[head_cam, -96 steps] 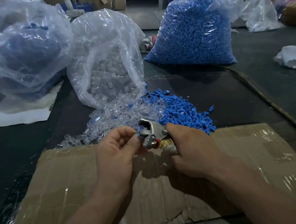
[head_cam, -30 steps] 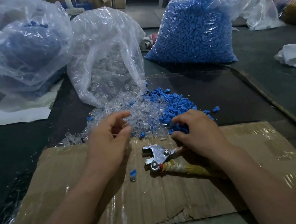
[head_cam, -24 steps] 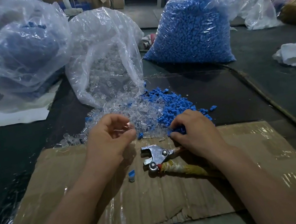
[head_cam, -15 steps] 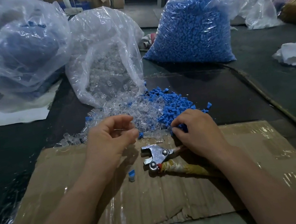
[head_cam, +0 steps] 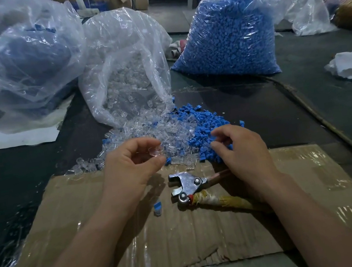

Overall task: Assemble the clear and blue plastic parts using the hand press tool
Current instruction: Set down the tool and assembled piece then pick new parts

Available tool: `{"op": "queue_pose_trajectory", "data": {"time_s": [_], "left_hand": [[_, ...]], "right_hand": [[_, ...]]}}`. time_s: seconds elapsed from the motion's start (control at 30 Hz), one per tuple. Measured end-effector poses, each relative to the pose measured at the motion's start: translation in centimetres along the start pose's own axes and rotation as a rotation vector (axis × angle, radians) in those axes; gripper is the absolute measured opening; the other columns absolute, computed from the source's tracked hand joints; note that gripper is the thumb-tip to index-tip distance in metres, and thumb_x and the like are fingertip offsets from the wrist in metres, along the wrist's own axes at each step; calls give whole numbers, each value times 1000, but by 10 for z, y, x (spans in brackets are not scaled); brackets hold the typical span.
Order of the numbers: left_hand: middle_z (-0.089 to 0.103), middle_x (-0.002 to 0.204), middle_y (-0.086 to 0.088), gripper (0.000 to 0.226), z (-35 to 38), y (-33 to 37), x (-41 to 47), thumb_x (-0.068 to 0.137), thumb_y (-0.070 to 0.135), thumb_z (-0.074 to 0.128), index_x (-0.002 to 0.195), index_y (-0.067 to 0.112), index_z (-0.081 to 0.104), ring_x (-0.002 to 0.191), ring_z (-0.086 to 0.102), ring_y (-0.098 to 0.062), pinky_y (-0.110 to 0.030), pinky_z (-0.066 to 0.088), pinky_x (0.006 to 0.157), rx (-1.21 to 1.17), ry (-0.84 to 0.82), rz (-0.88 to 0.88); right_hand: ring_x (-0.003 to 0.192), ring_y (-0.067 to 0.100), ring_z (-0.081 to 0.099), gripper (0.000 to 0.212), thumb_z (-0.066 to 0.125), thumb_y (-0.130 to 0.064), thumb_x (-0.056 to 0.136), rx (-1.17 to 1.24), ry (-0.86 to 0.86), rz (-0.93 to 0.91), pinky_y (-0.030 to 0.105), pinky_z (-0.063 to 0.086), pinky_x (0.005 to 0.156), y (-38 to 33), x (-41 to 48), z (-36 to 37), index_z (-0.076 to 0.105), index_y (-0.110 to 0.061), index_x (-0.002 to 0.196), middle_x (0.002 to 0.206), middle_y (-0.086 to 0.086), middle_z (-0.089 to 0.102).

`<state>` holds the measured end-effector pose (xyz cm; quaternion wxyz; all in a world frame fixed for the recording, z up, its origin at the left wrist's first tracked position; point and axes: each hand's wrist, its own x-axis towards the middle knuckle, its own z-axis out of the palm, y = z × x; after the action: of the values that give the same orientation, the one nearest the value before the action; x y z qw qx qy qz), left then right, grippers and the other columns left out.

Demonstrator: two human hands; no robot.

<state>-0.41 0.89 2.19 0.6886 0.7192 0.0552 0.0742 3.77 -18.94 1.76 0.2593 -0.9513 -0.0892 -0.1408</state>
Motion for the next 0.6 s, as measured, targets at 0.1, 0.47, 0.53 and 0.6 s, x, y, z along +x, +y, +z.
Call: {"op": "queue_pose_trajectory", "data": {"time_s": [0.1, 0.47, 0.53, 0.6], "left_hand": [[70, 77, -3, 23, 0, 0, 1, 68, 0, 72, 79, 20, 70, 69, 66, -16, -34, 55, 68, -18, 3, -22], [70, 82, -10, 22, 3, 2, -3, 60, 8, 71, 81, 14, 69, 73, 66, -30, -41, 57, 67, -41, -38, -49], [71, 82, -9, 23, 3, 2, -3, 57, 13, 71, 80, 15, 70, 74, 67, -28, -37, 56, 67, -35, -59, -41], [71, 81, -8, 23, 3, 3, -4, 56, 16, 70, 80, 16, 70, 73, 68, -23, -30, 54, 63, -41, -79, -40]], "right_hand": [[81, 6, 49, 10, 61, -31, 85, -32, -56, -26, 27, 41, 78, 1, -1, -4, 68, -24, 88, 82, -11, 56], [89, 8, 39, 19, 57, -33, 88, -160, -235, -122, 23, 29, 79, -5, 0, 6, 66, -26, 103, 90, -8, 47], [86, 7, 41, 17, 55, -30, 89, -123, -179, -137, 21, 28, 77, -5, -1, 4, 67, -22, 98, 90, -7, 53], [82, 5, 46, 14, 56, -24, 89, -32, -113, -134, 17, 30, 72, -8, -3, -2, 68, -18, 94, 88, -6, 57]]}}
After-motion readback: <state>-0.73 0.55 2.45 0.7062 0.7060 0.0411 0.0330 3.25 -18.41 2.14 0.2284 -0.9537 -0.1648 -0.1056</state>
